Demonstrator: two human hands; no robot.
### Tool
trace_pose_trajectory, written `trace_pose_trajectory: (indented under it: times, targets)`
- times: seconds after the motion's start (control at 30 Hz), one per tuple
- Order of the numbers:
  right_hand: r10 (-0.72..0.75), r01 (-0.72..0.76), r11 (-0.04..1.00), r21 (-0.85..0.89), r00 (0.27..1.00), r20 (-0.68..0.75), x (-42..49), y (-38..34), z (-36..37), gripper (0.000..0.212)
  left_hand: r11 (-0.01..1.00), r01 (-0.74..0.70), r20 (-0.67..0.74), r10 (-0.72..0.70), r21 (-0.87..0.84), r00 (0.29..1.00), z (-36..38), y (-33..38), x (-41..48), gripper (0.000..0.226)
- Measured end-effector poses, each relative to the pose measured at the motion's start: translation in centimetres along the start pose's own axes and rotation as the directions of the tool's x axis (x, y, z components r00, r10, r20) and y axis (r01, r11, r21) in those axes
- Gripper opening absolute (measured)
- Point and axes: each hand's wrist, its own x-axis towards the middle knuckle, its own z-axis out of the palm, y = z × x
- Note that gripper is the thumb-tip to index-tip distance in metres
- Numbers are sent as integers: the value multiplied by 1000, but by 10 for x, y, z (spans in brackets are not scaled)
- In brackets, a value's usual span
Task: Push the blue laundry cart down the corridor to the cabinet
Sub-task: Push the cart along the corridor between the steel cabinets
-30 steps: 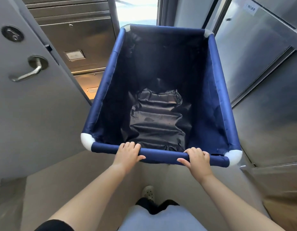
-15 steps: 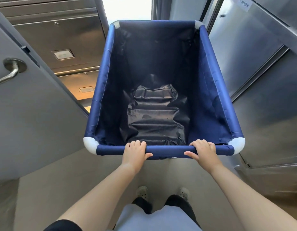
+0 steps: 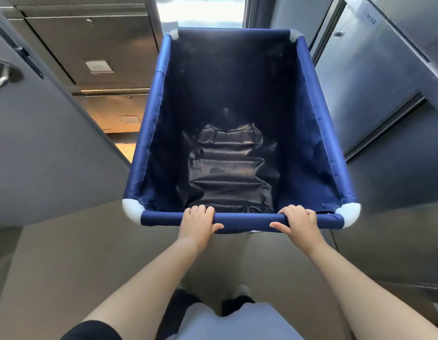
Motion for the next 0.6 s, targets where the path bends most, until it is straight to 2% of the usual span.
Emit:
trace_pose_trajectory:
  times: [0.2,0.4,0.6]
  targets:
    - [-65,65,998,-17,998,11,-2,56,-19,34,997,40,-2,-41,-68,999,3,61,-5,43]
    - [-117,117,991,-69,993,2,-2,72,-23,35,998,53,-9,-53,-40,999,5,79,-10,43]
    - [-175,159,958,-237,983,-48,8,79,-23,55,998,60,-42,-61,-11,997,11,82,-1,44]
